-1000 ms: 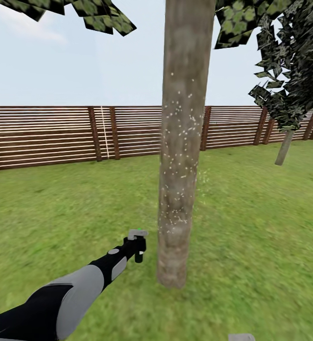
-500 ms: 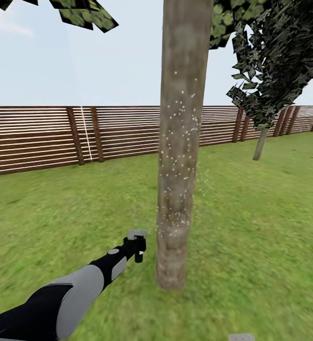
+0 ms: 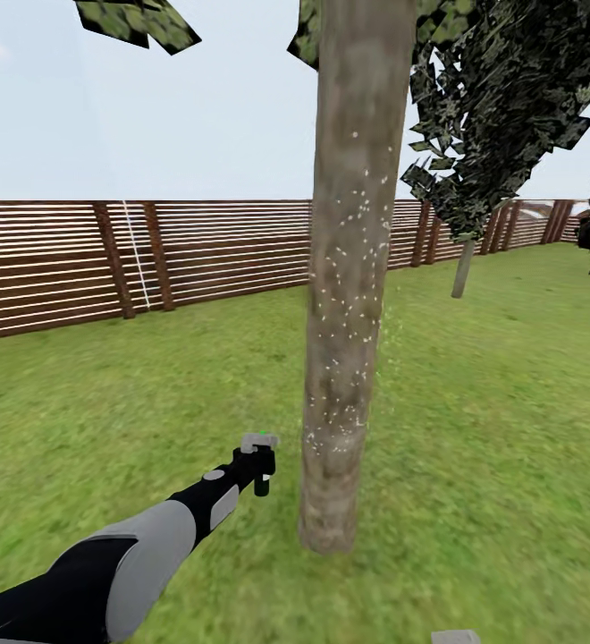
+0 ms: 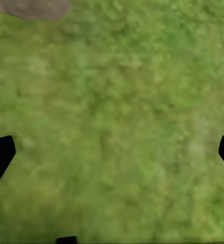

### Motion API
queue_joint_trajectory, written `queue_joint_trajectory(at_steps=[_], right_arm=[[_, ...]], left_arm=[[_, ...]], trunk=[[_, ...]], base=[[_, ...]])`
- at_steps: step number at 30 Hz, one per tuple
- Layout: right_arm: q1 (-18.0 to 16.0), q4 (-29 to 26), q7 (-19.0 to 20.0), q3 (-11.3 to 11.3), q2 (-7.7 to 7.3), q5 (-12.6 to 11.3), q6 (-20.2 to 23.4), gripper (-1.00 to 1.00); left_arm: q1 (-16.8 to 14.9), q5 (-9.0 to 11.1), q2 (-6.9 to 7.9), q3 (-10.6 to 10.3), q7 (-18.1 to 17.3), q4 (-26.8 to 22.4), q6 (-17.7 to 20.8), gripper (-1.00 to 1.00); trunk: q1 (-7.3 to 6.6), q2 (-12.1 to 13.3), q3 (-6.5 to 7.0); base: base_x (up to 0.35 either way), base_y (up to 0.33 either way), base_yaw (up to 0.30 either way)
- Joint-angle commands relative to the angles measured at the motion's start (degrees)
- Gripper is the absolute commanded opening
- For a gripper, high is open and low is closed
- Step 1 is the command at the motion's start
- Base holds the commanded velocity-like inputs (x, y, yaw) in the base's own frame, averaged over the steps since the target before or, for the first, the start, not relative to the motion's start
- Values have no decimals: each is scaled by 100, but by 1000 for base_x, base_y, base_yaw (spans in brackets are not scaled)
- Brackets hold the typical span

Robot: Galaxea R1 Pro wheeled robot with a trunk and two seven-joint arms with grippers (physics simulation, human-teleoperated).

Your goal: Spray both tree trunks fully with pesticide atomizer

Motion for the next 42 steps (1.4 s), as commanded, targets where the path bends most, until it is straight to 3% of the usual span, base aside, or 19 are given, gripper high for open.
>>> queue_joint_trajectory(at_steps=[1,15,18,21,32,42], right_arm=[[0,0,0,0,0,0,1,100],[0,1,0,0,0,0,2,100],[0,1,0,0,2,0,1,100],[0,1,0,-1,0,0,2,100],[0,0,0,-1,0,0,0,100],[0,1,0,2,5,0,1,100]], left_arm=[[0,1,0,2,0,-1,0,-100],[0,1,0,2,0,-1,0,-100],[0,1,0,2,-364,-5,0,-100],[0,1,0,-1,-485,-9,2,-100],[0,1,0,-3,-510,-9,0,-100],[0,1,0,-4,-515,-9,1,-100]], trunk=[[0,0,0],[0,0,0],[0,0,0],[0,0,0],[0,0,0],[0,0,14]], base=[[78,350,-256],[73,350,-242],[73,350,-176],[73,350,-274],[73,350,-292],[73,350,-122]])
